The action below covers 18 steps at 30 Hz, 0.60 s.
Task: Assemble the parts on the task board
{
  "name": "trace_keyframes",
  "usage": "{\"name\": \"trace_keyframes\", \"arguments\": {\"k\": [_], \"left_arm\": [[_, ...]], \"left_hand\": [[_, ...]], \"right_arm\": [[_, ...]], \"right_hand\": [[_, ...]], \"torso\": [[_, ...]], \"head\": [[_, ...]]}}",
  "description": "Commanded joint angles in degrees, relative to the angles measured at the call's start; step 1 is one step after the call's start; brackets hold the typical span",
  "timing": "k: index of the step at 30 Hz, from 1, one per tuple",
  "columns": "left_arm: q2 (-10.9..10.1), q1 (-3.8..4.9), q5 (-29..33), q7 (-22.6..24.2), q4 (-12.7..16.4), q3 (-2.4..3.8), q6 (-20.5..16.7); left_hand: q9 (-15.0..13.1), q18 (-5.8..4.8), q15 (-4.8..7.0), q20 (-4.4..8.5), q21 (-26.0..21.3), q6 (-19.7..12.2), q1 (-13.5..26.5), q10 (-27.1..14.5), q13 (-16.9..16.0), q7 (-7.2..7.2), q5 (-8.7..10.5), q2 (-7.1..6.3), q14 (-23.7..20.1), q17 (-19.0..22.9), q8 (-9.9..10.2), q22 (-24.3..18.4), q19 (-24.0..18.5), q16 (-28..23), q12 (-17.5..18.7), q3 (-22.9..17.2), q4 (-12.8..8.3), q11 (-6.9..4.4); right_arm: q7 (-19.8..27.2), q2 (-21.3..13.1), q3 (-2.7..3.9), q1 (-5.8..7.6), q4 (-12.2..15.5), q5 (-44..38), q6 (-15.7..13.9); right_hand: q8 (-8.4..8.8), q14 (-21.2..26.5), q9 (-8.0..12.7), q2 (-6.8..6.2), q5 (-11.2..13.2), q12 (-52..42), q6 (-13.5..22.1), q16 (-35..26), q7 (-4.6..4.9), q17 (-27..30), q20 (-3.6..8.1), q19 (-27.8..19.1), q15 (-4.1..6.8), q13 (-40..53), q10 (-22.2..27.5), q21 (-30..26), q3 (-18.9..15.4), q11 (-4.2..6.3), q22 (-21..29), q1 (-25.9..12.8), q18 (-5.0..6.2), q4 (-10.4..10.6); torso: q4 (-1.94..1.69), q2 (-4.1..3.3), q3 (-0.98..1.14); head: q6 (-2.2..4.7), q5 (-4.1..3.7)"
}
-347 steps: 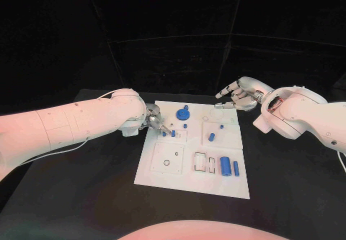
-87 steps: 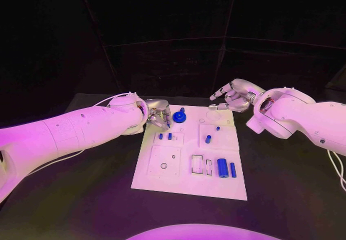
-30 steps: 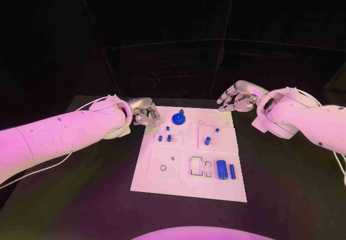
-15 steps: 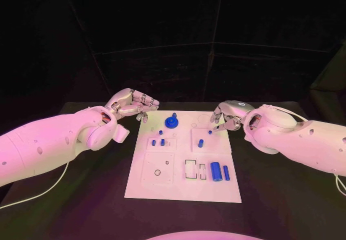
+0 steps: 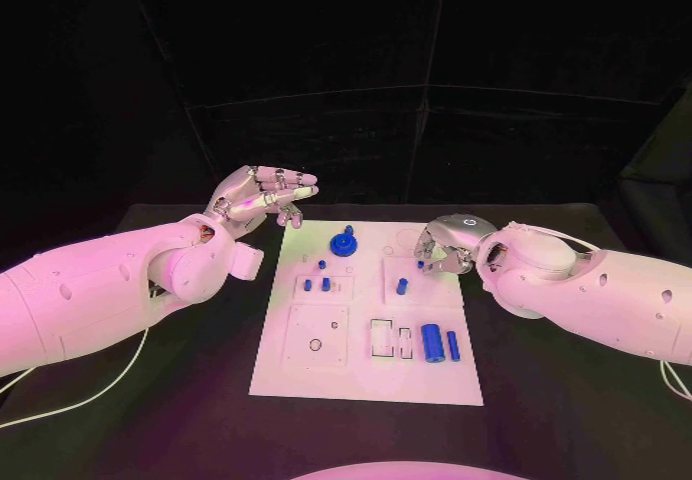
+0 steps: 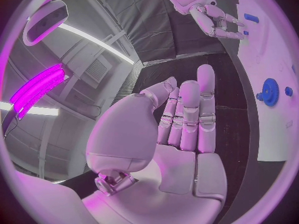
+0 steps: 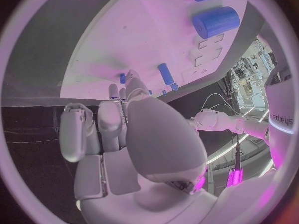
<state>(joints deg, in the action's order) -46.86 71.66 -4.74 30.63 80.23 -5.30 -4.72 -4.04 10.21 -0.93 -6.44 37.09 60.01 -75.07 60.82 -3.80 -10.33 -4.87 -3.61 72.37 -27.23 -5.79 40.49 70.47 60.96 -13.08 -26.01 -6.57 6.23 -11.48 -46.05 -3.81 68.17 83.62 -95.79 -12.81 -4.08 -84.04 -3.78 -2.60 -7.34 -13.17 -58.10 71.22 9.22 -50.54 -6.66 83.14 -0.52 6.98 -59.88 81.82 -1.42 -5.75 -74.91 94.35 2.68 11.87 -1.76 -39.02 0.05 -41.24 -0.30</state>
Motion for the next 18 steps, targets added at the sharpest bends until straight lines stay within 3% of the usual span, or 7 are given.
{"name": "trace_keyframes", "arguments": {"k": [1,9,18], "left_arm": [[-0.1,0.08,2.6,2.6,0.3,0.03,1.2],[-0.3,0.08,2.7,2.3,0.7,-0.02,1.0],[-0.4,0.08,2.7,1.4,0.6,-0.07,1.8]], "left_hand": [[0.1,0.33,0.01,-0.12,-0.4,0.3,0.5,0.4,-0.1,0.13,-0.1,0.25,-0.3,0.1,-0.4,-0.1,-0.4,-0.3,-0.3,0.2,-0.1,-0.11],[0.1,0.34,0.06,-0.07,-0.5,0.3,0.3,0.5,-0.1,0.11,-0.16,0.35,-0.5,0.4,-0.4,-0.2,-0.4,-0.5,-0.4,0.2,-0.2,-0.14],[0.1,0.34,0.1,0.0,-0.7,0.4,-0.2,0.5,-0.1,0.11,-0.31,0.52,-0.6,0.7,-0.5,-0.3,-0.4,-0.7,-0.5,0.1,-0.6,-0.15]], "right_arm": [[-0.3,0.4,0.04,-0.02,-0.3,-1.6,0.6],[-1.2,1.4,0.04,-0.28,-1.5,-1.6,4.1],[-1.5,2.0,0.04,-0.56,-1.9,-1.5,6.2]], "right_hand": [[0.3,-0.2,-0.1,0.34,0.5,0.6,0.0,0.4,0.34,-0.3,-0.48,0.1,-0.48,-0.9,-0.8,-0.3,1.1,-0.04,-3.3,0.9,0.33,-0.1],[0.22,-0.2,-0.1,1.24,1.3,1.9,-1.2,0.9,0.17,-0.9,-0.34,0.2,-0.24,-3.1,-2.6,-0.2,5.7,0.17,-3.4,2.3,0.31,-0.6],[0.06,-0.2,-0.2,0.2,1.5,3.0,-3.6,1.3,-0.33,-1.3,0.13,0.3,0.28,-3.4,-5.6,-0.2,10.5,0.77,-3.6,1.4,0.29,-0.7]], "torso": [[-0.04,0.03,0.01],[-0.06,-0.01,0.01],[0.05,-0.03,0.05]], "head": [[-0.06,-0.04],[-0.32,-0.11],[-0.54,-0.06]]}}
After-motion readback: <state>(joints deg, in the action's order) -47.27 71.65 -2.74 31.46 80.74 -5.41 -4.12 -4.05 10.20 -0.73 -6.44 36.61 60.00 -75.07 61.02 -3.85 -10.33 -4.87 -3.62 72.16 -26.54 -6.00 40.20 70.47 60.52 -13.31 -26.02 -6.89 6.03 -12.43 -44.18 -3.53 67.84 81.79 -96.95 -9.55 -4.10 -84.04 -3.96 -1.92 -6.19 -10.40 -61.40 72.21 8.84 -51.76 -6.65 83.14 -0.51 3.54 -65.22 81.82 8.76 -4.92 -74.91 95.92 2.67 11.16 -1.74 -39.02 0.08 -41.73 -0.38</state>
